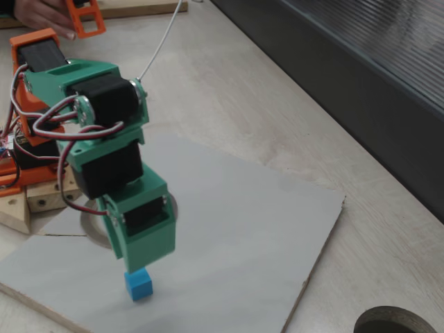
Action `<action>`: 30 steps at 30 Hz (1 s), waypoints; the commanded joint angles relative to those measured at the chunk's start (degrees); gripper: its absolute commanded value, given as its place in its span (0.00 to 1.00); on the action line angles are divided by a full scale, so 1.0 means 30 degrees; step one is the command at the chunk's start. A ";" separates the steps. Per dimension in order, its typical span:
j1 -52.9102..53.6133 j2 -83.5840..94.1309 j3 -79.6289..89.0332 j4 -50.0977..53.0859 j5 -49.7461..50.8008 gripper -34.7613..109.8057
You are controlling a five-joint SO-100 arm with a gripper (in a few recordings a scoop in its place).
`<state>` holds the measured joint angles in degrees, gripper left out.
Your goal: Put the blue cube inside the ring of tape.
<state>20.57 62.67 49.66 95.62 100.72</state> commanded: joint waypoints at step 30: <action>0.1641 0.0410 -0.0088 0.3164 0.0117 0.64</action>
<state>24.61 62.23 49.66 104.41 100.72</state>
